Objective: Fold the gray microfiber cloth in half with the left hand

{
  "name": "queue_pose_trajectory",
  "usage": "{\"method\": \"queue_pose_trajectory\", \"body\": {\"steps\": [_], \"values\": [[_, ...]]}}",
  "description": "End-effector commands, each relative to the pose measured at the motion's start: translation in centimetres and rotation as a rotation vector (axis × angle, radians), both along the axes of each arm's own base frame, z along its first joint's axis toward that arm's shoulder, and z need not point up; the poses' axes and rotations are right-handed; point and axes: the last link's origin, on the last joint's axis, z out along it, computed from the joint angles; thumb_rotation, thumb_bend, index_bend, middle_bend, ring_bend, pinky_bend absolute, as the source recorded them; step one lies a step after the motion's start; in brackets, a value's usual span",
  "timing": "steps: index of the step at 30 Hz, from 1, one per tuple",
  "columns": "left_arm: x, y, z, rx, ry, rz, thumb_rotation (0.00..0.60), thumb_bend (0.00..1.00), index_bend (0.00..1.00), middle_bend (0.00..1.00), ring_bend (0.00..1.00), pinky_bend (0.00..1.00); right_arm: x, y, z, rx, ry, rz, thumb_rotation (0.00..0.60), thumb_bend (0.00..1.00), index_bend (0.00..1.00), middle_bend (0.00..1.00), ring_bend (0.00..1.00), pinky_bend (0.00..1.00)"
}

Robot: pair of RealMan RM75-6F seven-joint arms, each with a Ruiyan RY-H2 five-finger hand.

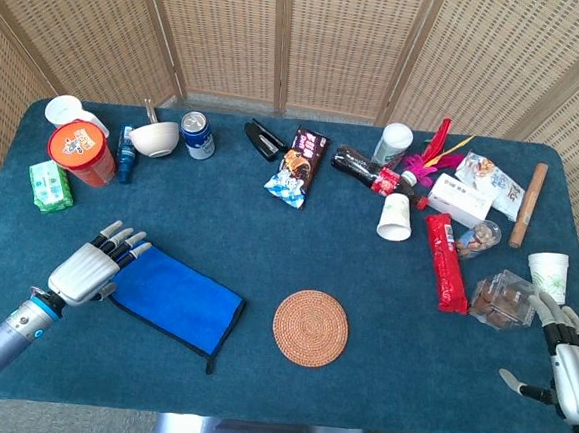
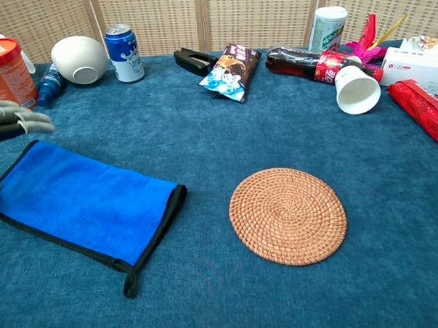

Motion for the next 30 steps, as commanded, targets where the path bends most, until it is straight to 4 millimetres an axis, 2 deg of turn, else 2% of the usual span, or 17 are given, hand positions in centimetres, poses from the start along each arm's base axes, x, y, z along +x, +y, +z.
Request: {"method": "queue_pose_trajectory", "body": {"steps": [1,14,18,25,30], "values": [[-0.3,-0.2,0.1,-0.011,0.016,0.006,0.6,0.38,0.0,0.0,0.0,0.0,0.0,0.0,0.0,0.0,-0.001,0.001,0.6,0.0,0.0,0.0,0.0,0.0],[-2.4,-1.2,0.5,-0.015,0.047,0.052,0.6,0.38,0.0,0.0,0.0,0.0,0.1,0.1,-0.1,0.002,0.002,0.004,0.6,0.0,0.0,0.0,0.0,0.0],[-2.5,-1.1,0.9,0.003,0.027,0.057,0.6,0.38,0.0,0.0,0.0,0.0,0.1,0.1,-0.1,0.003,0.002,0.004,0.6,0.0,0.0,0.0,0.0,0.0],[-1.4,-0.7,3.2,0.083,-0.064,0.052,0.6,0.38,0.0,0.0,0.0,0.0,0.2,0.1,0.0,0.001,-0.004,0.008,0.6,0.0,0.0,0.0,0.0,0.0],[-1.1,-1.1,4.9,0.132,-0.107,0.096,0.6,0.38,0.0,0.0,0.0,0.0,0.2,0.1,0.1,-0.001,-0.007,0.008,0.6,0.0,0.0,0.0,0.0,0.0]]}}
